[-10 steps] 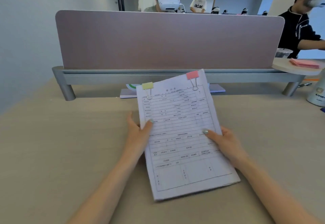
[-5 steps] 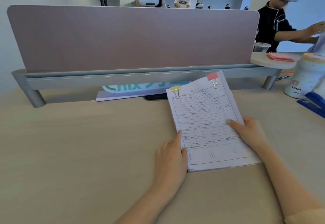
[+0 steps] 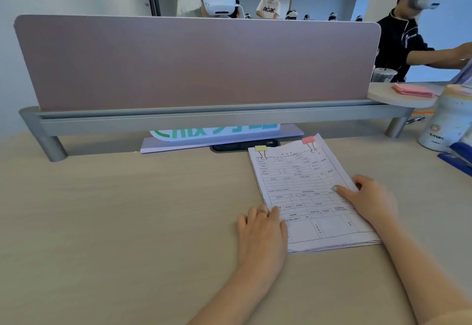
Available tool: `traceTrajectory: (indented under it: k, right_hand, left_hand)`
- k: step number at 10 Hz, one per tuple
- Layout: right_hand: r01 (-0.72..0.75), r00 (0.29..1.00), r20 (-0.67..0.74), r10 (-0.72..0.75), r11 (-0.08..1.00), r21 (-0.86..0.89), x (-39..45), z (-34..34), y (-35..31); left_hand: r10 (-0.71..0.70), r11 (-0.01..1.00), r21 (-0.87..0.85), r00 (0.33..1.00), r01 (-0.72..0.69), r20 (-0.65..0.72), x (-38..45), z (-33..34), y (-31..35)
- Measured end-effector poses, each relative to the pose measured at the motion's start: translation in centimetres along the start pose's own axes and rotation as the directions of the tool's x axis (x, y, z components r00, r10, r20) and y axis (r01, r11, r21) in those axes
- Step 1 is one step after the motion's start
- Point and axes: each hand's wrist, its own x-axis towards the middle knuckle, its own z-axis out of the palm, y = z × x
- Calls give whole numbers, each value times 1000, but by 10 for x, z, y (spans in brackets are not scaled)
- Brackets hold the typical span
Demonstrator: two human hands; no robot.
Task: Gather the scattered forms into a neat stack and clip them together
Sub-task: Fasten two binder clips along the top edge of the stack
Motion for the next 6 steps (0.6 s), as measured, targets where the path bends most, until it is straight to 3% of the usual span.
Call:
traceTrajectory:
  k: [2, 4, 5, 6]
  right_hand:
    - [-85, 996, 15, 85, 996, 0, 1, 3, 2]
    - [-88, 995, -45, 86, 995, -56, -4, 8, 2]
    - [-94, 987, -122, 100, 994, 55, -4, -2, -1]
    - [-19, 969, -235, 77, 971, 237, 0, -25, -14]
  left_hand:
    - [30, 999, 19, 993, -33, 111, -4, -6, 4]
    - [-23, 973, -223, 983, 64, 182, -11, -24, -4]
    - [-25, 876, -476, 994, 73, 105, -16, -38, -14]
    - [-156, 711, -703, 974, -6, -166, -19, -79, -23]
